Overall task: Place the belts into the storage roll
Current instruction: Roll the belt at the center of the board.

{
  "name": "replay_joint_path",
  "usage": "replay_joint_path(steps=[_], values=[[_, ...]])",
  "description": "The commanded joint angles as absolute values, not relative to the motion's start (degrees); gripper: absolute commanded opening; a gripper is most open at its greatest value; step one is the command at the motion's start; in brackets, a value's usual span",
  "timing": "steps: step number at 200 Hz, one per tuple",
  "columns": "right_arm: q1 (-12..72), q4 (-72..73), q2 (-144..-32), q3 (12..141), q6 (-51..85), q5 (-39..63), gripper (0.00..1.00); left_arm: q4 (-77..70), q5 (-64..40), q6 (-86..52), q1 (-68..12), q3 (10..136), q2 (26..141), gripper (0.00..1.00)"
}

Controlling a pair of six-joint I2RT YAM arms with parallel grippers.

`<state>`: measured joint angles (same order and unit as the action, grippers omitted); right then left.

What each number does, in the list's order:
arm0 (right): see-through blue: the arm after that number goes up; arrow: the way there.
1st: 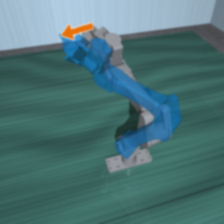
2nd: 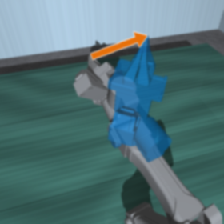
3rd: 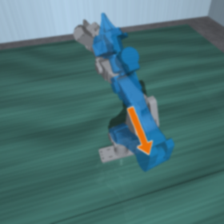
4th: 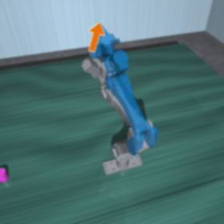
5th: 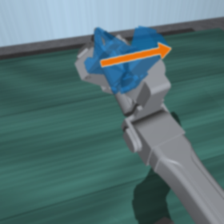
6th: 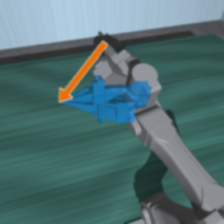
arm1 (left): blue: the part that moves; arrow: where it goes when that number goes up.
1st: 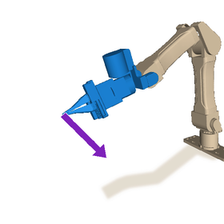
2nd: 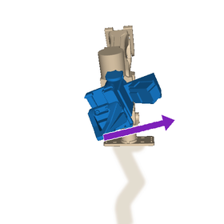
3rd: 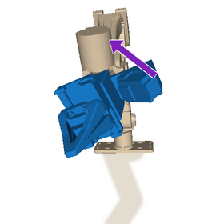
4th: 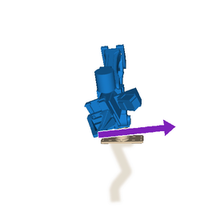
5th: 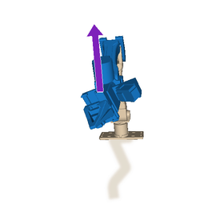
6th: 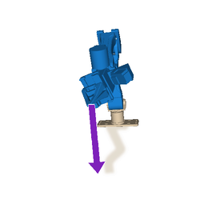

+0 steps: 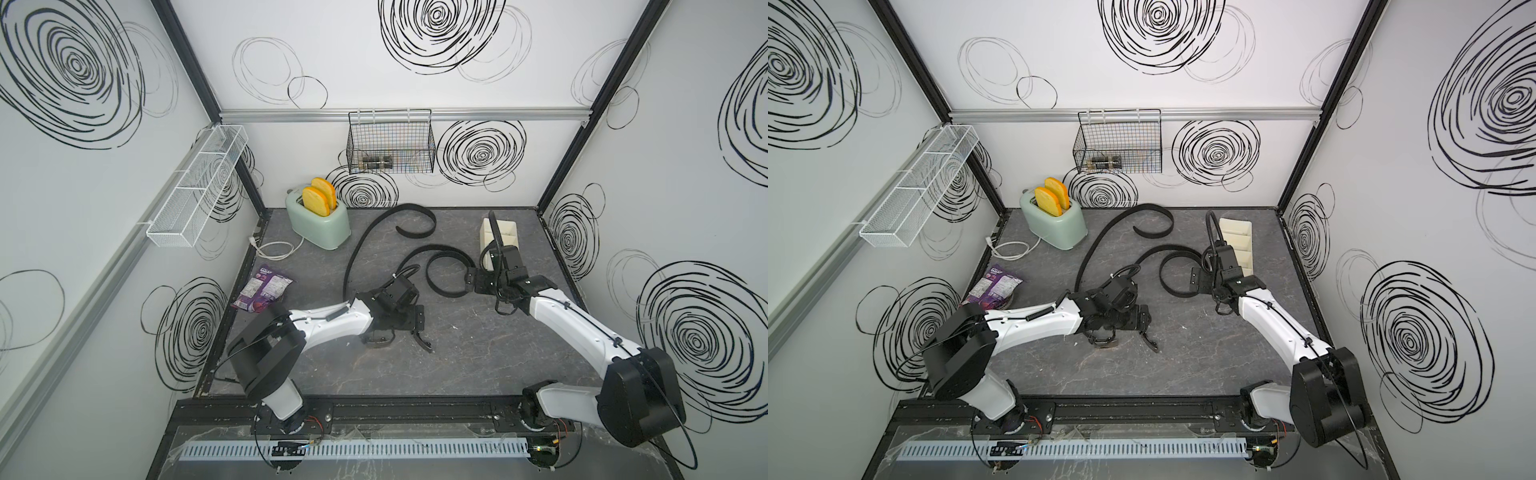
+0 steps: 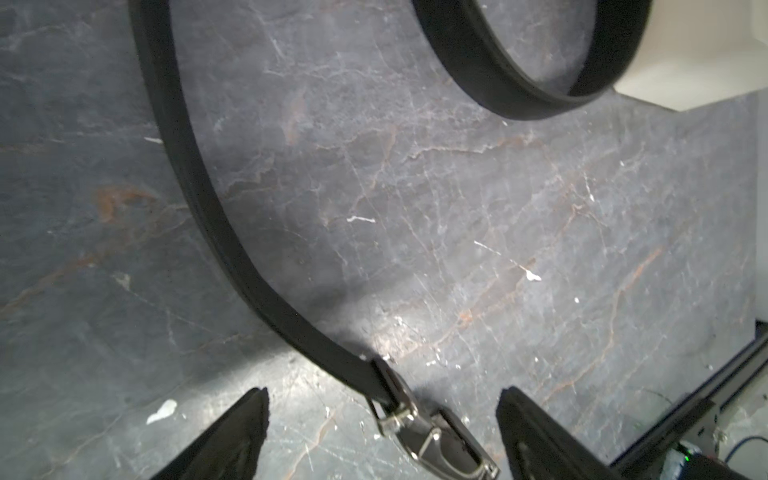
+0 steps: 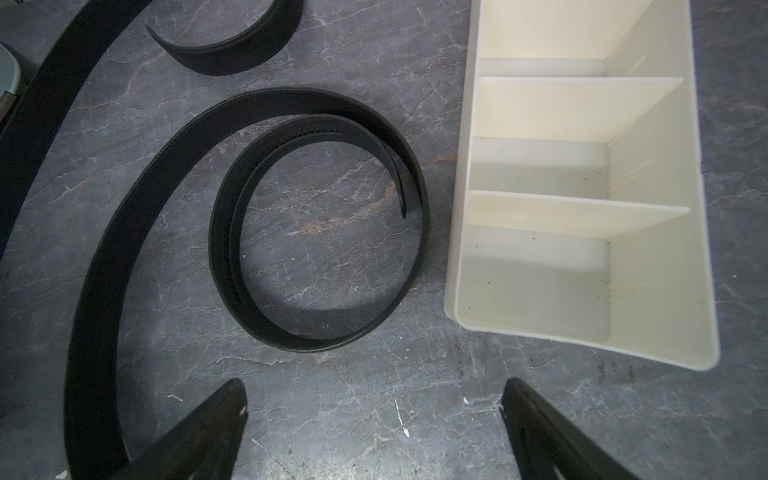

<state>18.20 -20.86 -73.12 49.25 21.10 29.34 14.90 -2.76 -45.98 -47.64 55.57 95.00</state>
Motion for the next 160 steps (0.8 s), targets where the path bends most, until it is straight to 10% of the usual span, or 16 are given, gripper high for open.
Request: replay_joint_path(steps=[1, 100, 160], values=[[18.6, -20.1, -72.2, 48.9, 21.5, 28.6, 0.95, 17.7, -2.3, -44.8, -46.5, 58.7, 98.9, 0.85], [20.6, -19.3, -75.1, 48.9, 21.0, 30.9, 0.83, 25.4, -0.9, -32.1, -39.5, 59.8, 104.4, 0.20], [25.7, -25.6, -92.1, 62.0, 18.5, 28.1, 0.78, 29.4, -0.7, -19.1, -33.1, 56.4, 97.9, 0.18]])
